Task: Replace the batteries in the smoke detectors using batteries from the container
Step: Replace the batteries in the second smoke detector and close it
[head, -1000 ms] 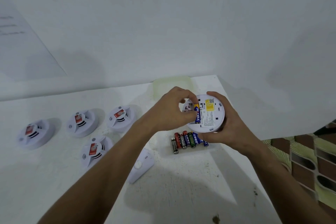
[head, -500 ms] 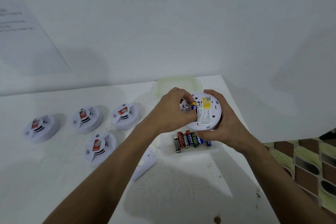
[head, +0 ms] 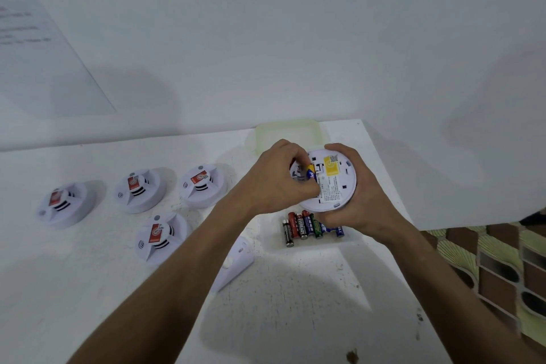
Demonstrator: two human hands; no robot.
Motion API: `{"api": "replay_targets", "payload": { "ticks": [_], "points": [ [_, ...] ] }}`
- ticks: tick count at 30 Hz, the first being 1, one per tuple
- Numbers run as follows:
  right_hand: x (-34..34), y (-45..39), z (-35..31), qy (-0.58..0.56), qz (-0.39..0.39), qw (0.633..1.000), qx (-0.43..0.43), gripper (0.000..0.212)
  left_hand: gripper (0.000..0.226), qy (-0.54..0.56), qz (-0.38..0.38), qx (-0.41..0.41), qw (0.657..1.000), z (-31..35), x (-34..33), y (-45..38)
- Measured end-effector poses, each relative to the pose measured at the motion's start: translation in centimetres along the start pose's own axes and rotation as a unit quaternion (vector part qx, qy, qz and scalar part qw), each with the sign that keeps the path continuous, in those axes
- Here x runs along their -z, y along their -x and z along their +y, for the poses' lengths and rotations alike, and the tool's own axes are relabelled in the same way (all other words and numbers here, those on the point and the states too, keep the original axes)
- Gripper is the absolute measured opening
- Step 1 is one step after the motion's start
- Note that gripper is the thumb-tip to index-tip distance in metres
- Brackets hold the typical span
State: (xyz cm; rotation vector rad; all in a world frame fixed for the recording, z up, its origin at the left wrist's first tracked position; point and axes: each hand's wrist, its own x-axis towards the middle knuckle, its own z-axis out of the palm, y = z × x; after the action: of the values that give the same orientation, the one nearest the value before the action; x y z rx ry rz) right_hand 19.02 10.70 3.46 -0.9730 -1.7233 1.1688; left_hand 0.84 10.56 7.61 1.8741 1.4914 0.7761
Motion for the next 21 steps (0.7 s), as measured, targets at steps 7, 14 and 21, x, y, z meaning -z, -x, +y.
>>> {"api": "replay_targets", "payload": {
  "ticks": [7,14,21],
  "points": [
    [0.5,-0.1,0.5,0.008,0.019,1.0,-0.002,0.097,0.028,0.008,0.072,-0.037,0.997,-0.6,-0.6,-0.4],
    [1.1,-0.1,1.0,0.023,0.034,0.999,-0.012,0.094,0.024,0.158,0.121,-0.004,0.98,-0.4,-0.5,-1.0],
    [3.4,1.1,1.9,-0.012,0.072,0.997,-0.037,0.095,0.023,-0.016,0.124,0.106,0.986,-4.4,1.4,-4.0]
  ]
}}
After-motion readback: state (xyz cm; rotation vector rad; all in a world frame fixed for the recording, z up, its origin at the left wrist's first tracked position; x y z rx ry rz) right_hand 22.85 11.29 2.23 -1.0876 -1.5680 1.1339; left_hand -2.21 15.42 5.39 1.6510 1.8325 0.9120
